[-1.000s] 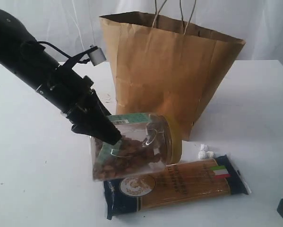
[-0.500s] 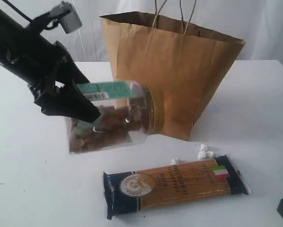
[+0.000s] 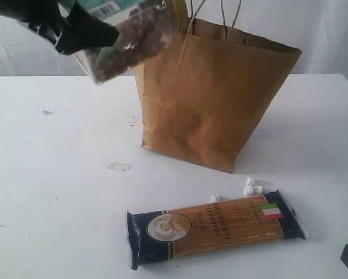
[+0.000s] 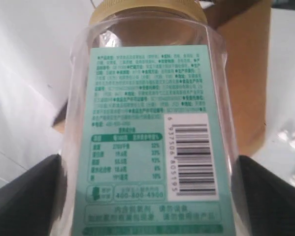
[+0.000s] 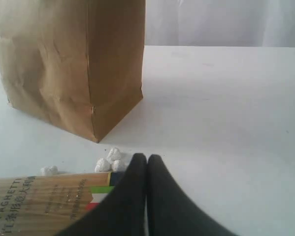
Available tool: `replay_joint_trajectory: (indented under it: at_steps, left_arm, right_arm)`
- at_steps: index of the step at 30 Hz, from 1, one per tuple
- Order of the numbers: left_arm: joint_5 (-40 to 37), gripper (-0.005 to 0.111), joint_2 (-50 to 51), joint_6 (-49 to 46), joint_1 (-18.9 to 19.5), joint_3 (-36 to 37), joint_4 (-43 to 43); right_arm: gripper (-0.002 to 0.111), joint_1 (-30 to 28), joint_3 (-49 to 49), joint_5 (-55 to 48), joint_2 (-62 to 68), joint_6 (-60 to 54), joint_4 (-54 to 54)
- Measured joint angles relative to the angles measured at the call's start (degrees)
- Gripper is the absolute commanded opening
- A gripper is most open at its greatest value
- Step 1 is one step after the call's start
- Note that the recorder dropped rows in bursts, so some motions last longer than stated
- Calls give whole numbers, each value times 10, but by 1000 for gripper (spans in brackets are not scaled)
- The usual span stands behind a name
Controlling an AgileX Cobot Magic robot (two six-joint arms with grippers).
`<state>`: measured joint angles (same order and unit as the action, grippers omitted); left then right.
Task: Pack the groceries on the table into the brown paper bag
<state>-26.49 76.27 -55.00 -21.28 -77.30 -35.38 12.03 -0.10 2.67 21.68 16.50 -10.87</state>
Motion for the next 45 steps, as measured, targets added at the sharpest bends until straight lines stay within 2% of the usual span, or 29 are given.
replay_joint_trajectory:
  at_steps: [6,17,19,22,25,27,29,31,34,39,42,45]
  left_arm:
    - [39,0,0,-1,0,-27,-11]
    - [44,0,0,-3,0,-34,-12]
    - [42,0,0,-3,0,-34,-12]
    - [24,0,0,-3,0,-35,-12]
    - [-12,0,0,-3,0,-35,-12]
    - [-27,0,0,-3,0,-35,-12]
    - [-30,0,0,-3,0,-35,-12]
    - [-27,0,0,-3,0,-35,-12]
    - [-26,0,0,-3,0,-35,-12]
    - [-37,0,0,-3,0,-35,-12]
    - [-41,0,0,-3,0,-35,-12]
    - [-45,0,0,-3,0,-35,-12]
  right_arm:
    - [0,0,0,0,0,0,0]
    - [0,0,0,0,0,8,0]
    - [0,0,0,0,0,30,2]
    - [0,0,0,5,0,124,21]
    - [0,0,1,76,0,238,33]
    - [0,0,2,198,0,298,35]
    - [0,0,-9,327,0,306,36]
    - [0,0,-51,370,4,288,36]
    - [0,0,-166,282,33,242,28]
    - [0,0,-393,-98,171,44,19]
    - [0,0,-484,-306,279,-9,18]
    - [0,0,-528,-416,358,-17,27]
